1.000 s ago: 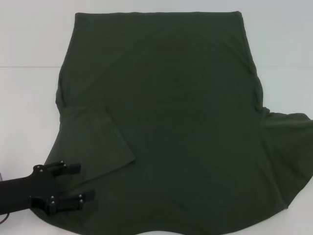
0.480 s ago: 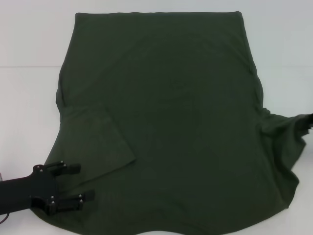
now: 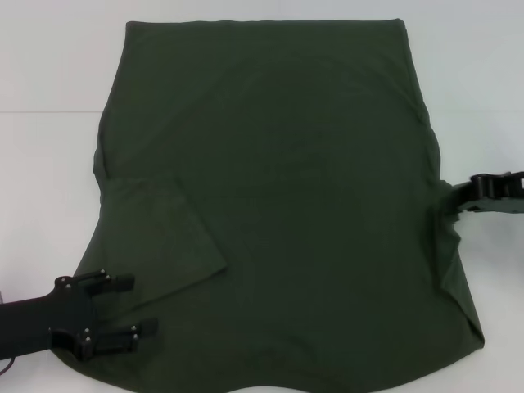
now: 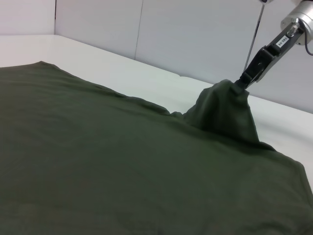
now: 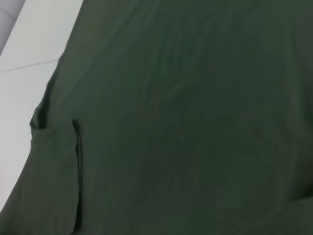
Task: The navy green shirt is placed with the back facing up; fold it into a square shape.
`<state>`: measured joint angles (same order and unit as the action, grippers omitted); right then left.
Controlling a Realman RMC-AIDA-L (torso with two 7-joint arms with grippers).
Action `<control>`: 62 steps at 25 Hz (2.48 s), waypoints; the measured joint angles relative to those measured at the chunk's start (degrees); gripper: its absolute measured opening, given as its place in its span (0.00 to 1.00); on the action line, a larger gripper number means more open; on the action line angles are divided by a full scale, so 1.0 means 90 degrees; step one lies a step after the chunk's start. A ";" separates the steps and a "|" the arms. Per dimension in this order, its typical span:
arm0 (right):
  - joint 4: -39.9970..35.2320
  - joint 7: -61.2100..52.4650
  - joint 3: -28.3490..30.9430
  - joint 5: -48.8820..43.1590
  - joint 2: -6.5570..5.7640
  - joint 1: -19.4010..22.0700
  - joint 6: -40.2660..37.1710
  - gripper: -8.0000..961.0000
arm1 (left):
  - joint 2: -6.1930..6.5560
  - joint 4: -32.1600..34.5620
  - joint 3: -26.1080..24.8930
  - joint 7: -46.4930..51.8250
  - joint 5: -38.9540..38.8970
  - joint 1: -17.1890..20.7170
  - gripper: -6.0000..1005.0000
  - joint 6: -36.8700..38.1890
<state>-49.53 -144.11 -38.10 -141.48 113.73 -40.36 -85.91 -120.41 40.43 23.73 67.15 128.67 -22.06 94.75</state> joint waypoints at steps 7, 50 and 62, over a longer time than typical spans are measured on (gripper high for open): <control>0.0095 0.0022 -0.0227 -0.0001 0.0102 -0.0274 0.0073 0.02 | 0.0000 0.0000 -0.0009 0.0000 0.0000 -0.0006 0.82 0.0000; 0.0865 0.0103 -0.0810 0.0454 0.0237 -0.0692 0.0816 0.04 | -0.0038 -0.0001 0.0030 0.0010 0.0000 -0.0039 0.82 -0.0046; 0.0887 0.0319 -0.0806 0.1118 0.0178 -0.0475 0.0769 0.32 | -0.0039 0.0000 -0.0017 0.0010 -0.0001 -0.0039 0.82 -0.0034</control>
<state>-41.55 -141.24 -45.35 -131.42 115.34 -44.63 -78.99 -120.76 40.43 23.57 67.24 128.66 -22.41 94.44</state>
